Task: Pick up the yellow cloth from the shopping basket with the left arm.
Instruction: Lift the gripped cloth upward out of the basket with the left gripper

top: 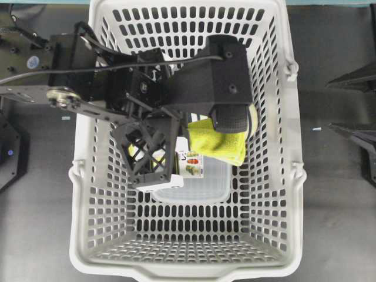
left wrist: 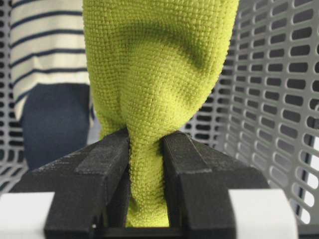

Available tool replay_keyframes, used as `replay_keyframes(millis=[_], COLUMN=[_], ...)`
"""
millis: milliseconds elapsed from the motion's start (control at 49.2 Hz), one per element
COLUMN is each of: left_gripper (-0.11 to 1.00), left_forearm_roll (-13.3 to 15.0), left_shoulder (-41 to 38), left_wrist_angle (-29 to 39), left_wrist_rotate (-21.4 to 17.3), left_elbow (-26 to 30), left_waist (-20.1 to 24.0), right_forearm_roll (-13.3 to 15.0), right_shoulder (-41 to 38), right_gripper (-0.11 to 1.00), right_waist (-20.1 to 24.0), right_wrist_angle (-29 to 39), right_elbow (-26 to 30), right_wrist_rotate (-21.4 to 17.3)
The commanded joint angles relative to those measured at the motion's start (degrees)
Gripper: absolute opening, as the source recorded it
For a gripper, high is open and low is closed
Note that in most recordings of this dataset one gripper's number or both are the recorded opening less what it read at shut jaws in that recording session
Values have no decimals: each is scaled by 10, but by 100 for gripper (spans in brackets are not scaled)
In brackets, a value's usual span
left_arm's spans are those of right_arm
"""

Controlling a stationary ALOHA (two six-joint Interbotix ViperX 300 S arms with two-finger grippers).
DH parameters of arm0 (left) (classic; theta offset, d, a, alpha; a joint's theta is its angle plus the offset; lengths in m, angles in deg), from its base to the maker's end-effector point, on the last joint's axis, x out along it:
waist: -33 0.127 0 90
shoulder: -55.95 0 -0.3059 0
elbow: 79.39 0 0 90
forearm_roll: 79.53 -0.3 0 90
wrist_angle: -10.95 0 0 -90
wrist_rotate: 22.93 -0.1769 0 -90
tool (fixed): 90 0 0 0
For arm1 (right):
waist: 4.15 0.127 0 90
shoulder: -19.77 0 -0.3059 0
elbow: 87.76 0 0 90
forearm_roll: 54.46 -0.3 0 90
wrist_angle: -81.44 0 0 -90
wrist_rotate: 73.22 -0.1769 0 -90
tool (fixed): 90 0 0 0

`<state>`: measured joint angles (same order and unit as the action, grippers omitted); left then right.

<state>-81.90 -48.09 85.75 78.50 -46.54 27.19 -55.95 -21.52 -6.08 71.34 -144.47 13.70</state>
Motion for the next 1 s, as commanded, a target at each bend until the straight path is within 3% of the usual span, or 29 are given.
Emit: replay_keyframes(millis=[0, 976], left_gripper=[16, 16], left_forearm_roll=[-2, -2], left_shoulder=[5, -2], left_wrist_angle=[-2, 3], left_wrist_rotate=[0, 2], left_elbow=[12, 12], left_waist=[-2, -1], right_forearm_roll=[-1, -1], right_shoulder=[-3, 21], right_gripper=[79, 79], right_waist=[-1, -2], right_wrist_angle=[-3, 18], right_elbow=[5, 4], right_wrist_rotate=[-1, -1])
